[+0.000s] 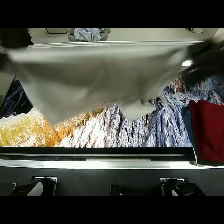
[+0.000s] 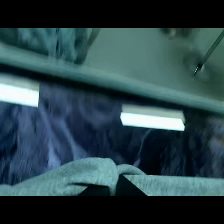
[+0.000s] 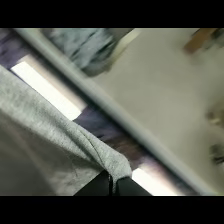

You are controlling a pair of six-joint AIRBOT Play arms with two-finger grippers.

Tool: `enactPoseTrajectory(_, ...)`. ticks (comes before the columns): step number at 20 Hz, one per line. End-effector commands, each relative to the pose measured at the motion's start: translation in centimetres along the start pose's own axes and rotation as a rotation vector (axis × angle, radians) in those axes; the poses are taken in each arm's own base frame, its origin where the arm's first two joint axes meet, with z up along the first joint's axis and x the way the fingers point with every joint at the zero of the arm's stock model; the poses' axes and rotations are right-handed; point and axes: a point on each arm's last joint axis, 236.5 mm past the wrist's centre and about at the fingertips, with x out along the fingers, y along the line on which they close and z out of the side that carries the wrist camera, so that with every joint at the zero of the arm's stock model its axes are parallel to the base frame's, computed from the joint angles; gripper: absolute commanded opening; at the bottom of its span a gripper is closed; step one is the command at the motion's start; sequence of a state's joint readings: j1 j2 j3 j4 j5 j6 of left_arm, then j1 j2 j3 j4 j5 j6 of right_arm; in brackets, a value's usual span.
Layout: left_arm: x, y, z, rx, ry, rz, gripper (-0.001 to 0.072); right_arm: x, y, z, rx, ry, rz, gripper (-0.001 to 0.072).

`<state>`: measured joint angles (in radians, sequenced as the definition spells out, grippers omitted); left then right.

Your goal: Fold the shirts.

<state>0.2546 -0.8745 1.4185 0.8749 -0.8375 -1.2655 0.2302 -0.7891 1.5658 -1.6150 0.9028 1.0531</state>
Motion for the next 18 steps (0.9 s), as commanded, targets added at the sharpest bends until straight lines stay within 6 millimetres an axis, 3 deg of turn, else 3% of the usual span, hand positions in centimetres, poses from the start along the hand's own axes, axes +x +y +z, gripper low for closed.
enactPoseTrajectory(1, -13.5, -9.3, 12.5, 0.145, -0.399, -0.064, 0.0029, -14.5, -10.5, 6.9, -0.08, -0.181, -0.381, 0.0044)
enactPoseTrajectory(2, -16.9, -11.3, 14.3, 0.143, -0.484, -0.088, 0.0029, -16.5, -10.9, 7.3, -0.07, -0.195, -0.397, 0.0044)
enactPoseTrajectory(4, -21.3, -14.0, 15.6, 0.143, -0.562, -0.125, 0.0029, -18.9, -11.4, 7.6, -0.016, -0.212, -0.407, 0.0044)
enactPoseTrajectory(6, -23.2, -15.1, 15.5, 0.137, -0.586, -0.142, 0.0029, -19.9, -11.5, 7.5, 0.017, -0.208, -0.405, 0.0044)
enactPoseTrajectory(8, -22.5, -15.1, 14.3, 0.146, -0.526, -0.142, 0.0029, -19.8, -11.2, 6.3, 0.027, -0.157, -0.389, 0.0044)
enactPoseTrajectory(11, -18.2, -12.5, 10.8, 0.14, -0.323, -0.082, 0.0029, -17.5, -9.6, 0.7, 0.148, 0.081, -0.315, 0.0045)
enactPoseTrajectory(14, -11.3, -8.5, 4.7, 0.081, -0.02, -0.058, 0.0031, -12.7, -5.0, -6.6, 0.206, 0.453, -0.145, 0.0044)
enactPoseTrajectory(16, -5.7, -4.9, -0.8, 0.029, 0.181, -0.046, 0.0031, -7.0, -1.9, -11.1, 0.152, 0.675, -0.025, 0.0046)
enactPoseTrajectory(18, 0.0, -0.6, -8.1, -0.044, 0.384, -0.029, 0.0031, 1.1, 0.3, -14.7, 0.076, 0.744, 0.027, 0.0046)
